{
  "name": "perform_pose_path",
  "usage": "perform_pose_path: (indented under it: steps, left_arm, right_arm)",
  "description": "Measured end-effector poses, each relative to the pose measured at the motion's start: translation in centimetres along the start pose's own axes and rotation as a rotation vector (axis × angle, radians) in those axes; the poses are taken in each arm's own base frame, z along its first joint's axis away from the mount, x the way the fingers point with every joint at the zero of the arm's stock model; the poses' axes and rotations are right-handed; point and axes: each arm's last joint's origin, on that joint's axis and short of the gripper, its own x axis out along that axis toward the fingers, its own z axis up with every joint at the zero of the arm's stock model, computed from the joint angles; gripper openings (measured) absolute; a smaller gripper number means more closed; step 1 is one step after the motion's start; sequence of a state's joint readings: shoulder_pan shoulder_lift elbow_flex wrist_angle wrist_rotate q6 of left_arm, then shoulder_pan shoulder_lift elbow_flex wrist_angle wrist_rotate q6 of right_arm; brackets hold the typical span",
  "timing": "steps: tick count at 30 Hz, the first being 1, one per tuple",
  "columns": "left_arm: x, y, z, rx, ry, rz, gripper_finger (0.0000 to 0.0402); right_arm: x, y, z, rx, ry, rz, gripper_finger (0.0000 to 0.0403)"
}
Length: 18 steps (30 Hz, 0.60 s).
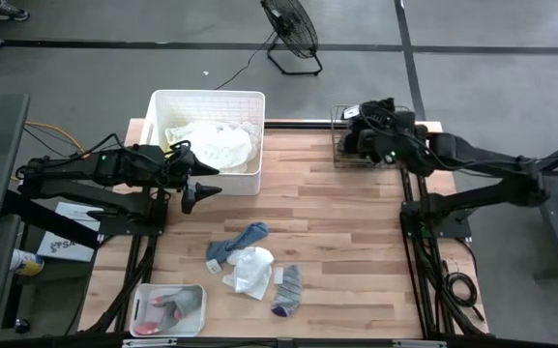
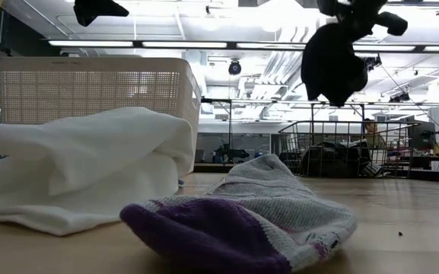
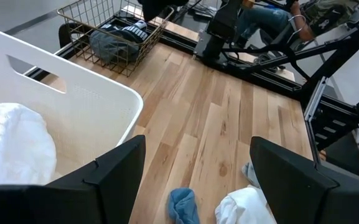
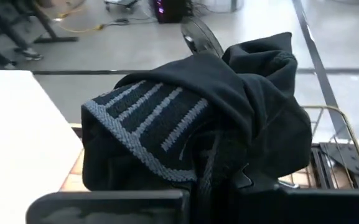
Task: Pick & Place Cloths
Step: Put the black boxer shorts into the gold wire basket
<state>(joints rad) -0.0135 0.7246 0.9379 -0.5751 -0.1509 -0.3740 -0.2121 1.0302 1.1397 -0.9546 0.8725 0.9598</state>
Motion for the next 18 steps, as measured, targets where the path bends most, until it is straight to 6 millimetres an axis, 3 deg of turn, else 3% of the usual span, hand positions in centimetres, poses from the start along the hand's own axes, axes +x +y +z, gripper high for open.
perform_pose_path:
  steps: [18]
  left_arm:
    - [0.0,0.0,0.0,-0.002,-0.003,0.007,0.0285]
  right_arm:
    - [9.3,-0.6,0.1,0.079,0.221,-0.272,0.0018]
